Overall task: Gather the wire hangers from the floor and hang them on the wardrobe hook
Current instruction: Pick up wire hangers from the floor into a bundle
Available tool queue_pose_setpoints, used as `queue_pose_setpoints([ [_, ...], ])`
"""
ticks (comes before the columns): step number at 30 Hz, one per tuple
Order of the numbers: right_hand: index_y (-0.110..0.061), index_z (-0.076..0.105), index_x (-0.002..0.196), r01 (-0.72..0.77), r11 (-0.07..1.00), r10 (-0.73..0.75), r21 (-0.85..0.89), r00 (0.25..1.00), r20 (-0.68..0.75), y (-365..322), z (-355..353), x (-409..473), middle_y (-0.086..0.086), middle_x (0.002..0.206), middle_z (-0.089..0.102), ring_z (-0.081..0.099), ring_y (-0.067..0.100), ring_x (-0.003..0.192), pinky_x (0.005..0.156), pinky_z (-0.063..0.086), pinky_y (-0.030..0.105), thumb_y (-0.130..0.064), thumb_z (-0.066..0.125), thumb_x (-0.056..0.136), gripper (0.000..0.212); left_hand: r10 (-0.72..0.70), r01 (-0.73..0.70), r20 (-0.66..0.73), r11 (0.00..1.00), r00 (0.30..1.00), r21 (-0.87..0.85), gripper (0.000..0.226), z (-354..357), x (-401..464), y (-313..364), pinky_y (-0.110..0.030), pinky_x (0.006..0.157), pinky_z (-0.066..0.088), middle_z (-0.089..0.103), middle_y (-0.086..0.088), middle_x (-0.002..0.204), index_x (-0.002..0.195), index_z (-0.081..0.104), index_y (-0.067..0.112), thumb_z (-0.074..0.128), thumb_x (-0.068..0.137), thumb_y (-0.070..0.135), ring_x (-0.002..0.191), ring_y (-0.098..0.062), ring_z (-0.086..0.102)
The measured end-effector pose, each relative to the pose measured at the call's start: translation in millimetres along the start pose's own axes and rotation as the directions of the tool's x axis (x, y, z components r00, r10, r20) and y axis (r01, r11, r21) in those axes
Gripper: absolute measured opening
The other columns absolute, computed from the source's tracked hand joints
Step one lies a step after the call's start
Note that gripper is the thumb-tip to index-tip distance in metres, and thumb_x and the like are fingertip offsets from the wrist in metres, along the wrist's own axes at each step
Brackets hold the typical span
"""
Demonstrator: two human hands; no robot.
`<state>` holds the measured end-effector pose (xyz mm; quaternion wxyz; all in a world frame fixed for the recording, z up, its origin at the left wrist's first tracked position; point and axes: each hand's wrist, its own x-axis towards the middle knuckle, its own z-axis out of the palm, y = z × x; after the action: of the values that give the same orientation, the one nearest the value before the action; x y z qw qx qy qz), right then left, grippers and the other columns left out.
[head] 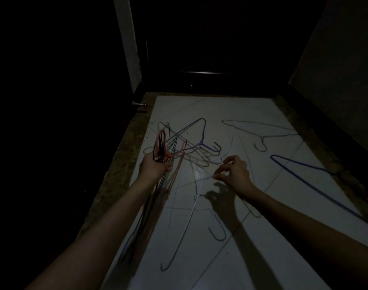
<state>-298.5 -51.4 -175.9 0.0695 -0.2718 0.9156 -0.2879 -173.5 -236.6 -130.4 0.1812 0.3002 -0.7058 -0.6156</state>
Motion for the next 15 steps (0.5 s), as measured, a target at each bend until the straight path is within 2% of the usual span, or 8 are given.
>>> queue_pose_setpoints([
  [2,-0.01,0.073,0.086,0.077,0.994,-0.076,0.072,0.997,-0.023,-11,-12,1,0.008,0.119,0.044,0.04,0.025,0.116,0.095,0.035,0.029,-0.018,0.073,0.078,0.012,-0.027,0.028,0.027,0.999,0.999,-0.017,0.028,0,-6,3,-0.007,0.043,0.04,0.062,-0.008,0.09,0.074,0.058,0.013,0.058,0.08,-0.015,0.065,-0.01,0.053],
  [5,-0.005,0.071,0.085,0.164,0.981,-0.159,0.107,0.986,-0.054,-29,-31,0,0.004,0.109,0.045,0.048,0.019,0.104,0.078,0.031,0.01,-0.011,0.073,0.077,0.01,-0.08,0.091,0.108,0.991,0.991,-0.099,0.033,-2,-9,6,-0.012,0.041,0.039,0.058,-0.008,0.079,0.073,0.059,0.014,0.055,0.08,-0.018,0.063,-0.014,0.051],
  [7,-0.004,0.069,0.084,0.219,0.971,-0.213,0.098,0.975,-0.068,-42,-43,-1,0.0,0.105,0.045,0.049,0.016,0.096,0.068,0.03,0.0,-0.01,0.074,0.076,0.011,-0.149,0.178,0.152,0.965,0.977,-0.192,0.032,-3,-9,10,-0.014,0.04,0.039,0.056,-0.011,0.076,0.077,0.059,0.011,0.05,0.084,-0.018,0.061,-0.016,0.052],
  [9,-0.003,0.068,0.085,0.278,0.959,-0.275,0.052,0.96,-0.053,-51,-53,-3,-0.002,0.103,0.044,0.048,0.012,0.091,0.067,0.029,-0.007,-0.011,0.073,0.076,0.012,-0.221,0.264,0.187,0.933,0.957,-0.246,0.029,-1,-11,14,-0.015,0.04,0.042,0.058,-0.013,0.077,0.083,0.058,0.009,0.045,0.087,-0.016,0.063,-0.017,0.055],
  [11,-0.006,0.067,0.086,0.333,0.943,-0.332,0.013,0.943,-0.038,-60,-62,-5,-0.005,0.103,0.044,0.046,0.009,0.091,0.068,0.03,-0.005,-0.014,0.074,0.076,0.014,-0.261,0.315,0.222,0.914,0.939,-0.255,0.024,4,-15,19,-0.017,0.041,0.045,0.06,-0.015,0.078,0.088,0.057,0.007,0.044,0.089,-0.014,0.065,-0.02,0.058],
  [13,-0.009,0.066,0.084,0.396,0.918,-0.396,-0.006,0.918,-0.037,-70,-70,-5,-0.005,0.1,0.046,0.048,0.012,0.092,0.069,0.031,0.005,-0.016,0.076,0.074,0.016,-0.292,0.346,0.238,0.909,0.927,-0.234,0.02,9,-22,22,-0.021,0.047,0.049,0.062,-0.017,0.082,0.094,0.057,0.006,0.048,0.088,-0.011,0.069,-0.022,0.061],
  [15,-0.01,0.063,0.083,0.441,0.898,-0.44,-0.009,0.895,-0.065,-76,-73,-5,-0.002,0.099,0.051,0.048,0.013,0.088,0.068,0.033,0.015,-0.017,0.078,0.071,0.02,-0.321,0.389,0.278,0.891,0.905,-0.236,0.024,17,-26,23,-0.025,0.054,0.053,0.064,-0.017,0.094,0.102,0.059,0.007,0.053,0.086,-0.009,0.075,-0.022,0.065],
])
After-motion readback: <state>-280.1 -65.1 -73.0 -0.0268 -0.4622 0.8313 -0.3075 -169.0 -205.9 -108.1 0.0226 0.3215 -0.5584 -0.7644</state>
